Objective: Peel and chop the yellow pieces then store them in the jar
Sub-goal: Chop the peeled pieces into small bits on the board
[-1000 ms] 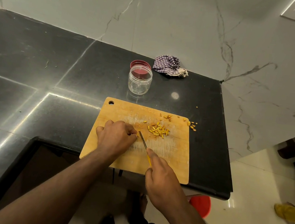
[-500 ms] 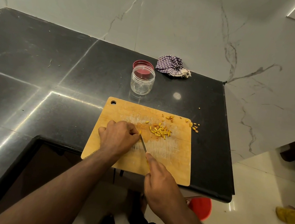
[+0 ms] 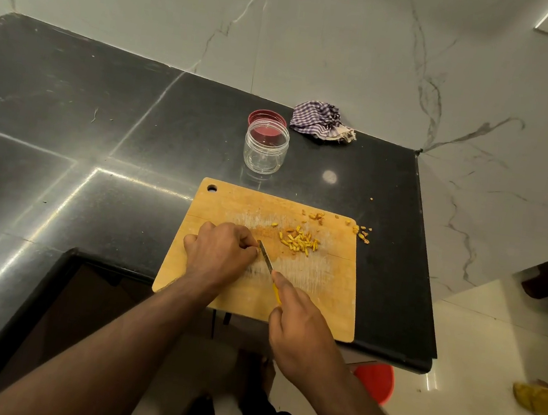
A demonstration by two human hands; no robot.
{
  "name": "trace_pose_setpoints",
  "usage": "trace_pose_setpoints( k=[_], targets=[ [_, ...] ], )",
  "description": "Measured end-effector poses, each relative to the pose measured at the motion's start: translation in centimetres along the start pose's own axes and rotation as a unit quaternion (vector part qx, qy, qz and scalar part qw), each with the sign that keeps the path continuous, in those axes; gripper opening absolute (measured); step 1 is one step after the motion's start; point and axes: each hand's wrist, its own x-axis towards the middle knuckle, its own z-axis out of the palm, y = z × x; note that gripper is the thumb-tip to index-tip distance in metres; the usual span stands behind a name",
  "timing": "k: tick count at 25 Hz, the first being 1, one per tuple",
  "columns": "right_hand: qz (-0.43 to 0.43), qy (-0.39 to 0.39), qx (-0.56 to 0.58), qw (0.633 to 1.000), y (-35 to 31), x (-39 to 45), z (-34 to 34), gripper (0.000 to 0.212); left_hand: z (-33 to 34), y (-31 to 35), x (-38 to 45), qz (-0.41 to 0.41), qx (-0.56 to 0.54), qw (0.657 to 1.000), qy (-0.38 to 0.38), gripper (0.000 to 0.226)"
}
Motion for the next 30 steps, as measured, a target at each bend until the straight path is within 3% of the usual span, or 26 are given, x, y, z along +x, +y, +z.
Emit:
trace_pose_setpoints(
  k=[10,16,30],
  targets=[
    [0.003,-0.013,-0.002,1.000,0.8,-1.3,0.2,0.053,0.2,-0.1,0.0,0.006,0.001,1.000,0.010,0.015],
    [0.002,0.027,0.043,0.999,0.6,-1.5,-0.1,0.052,0.2,-0.4,-0.1,0.010,-0.004,1.000,0.009,0.013],
    [0.007,-0.018,0.030,0.999,0.8,-0.1,0.3,0.053,0.2,-0.3,0.3,-0.003,-0.009,1.000,-0.004,0.008]
  ],
)
